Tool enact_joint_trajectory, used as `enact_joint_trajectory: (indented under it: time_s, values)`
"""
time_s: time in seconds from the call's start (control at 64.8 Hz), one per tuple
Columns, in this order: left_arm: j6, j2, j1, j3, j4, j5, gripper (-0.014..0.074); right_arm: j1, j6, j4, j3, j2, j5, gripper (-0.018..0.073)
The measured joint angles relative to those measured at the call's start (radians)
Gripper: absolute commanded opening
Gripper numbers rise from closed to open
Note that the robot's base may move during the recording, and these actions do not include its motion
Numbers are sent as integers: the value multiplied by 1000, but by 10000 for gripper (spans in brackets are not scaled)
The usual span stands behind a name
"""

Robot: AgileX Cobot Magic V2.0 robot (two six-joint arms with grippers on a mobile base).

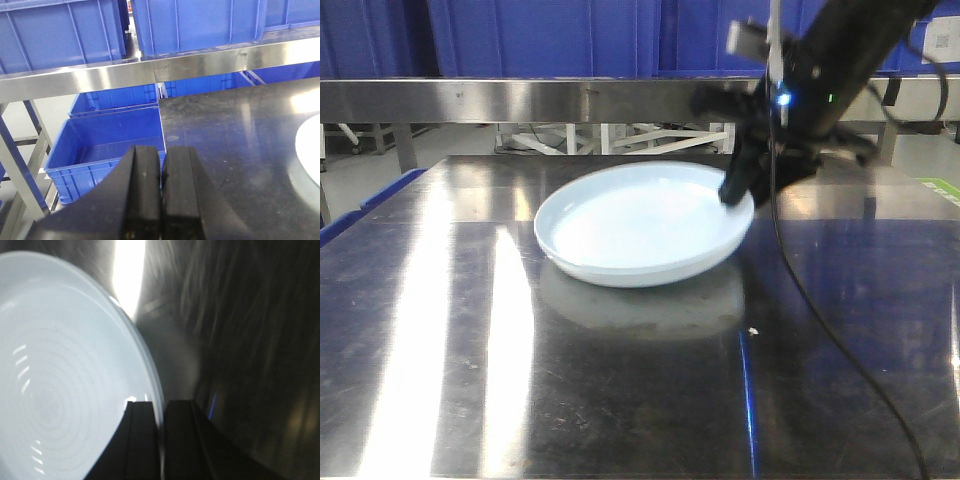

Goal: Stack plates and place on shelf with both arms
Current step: 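Lift the plate stack up off the table with the right gripper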

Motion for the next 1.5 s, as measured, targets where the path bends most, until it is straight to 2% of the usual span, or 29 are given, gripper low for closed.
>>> enact_joint_trajectory:
  time_s: [0.185, 0.324, 0.556, 0.679, 0.972, 1.25, 1.497]
  values:
    - [0, 0, 0, 0, 0, 0, 83, 0, -12, -43, 7, -144, -108, 55]
    - [0, 0, 0, 0, 0, 0, 83, 0, -39, -87, 74, -252, -211, 55]
    - [0, 0, 0, 0, 0, 0, 83, -12, -57, -125, 352, -500, -481, 55]
    - [0, 0, 0, 0, 0, 0, 83, -51, -57, -125, 512, -651, -584, 55]
    - [0, 0, 0, 0, 0, 0, 82, -165, -60, -127, 747, -956, -603, 55]
    - [0, 0, 0, 0, 0, 0, 83, -166, -60, -127, 969, -1241, -609, 55]
    - [0, 0, 0, 0, 0, 0, 83, -166, -61, -127, 1094, -1450, -607, 55]
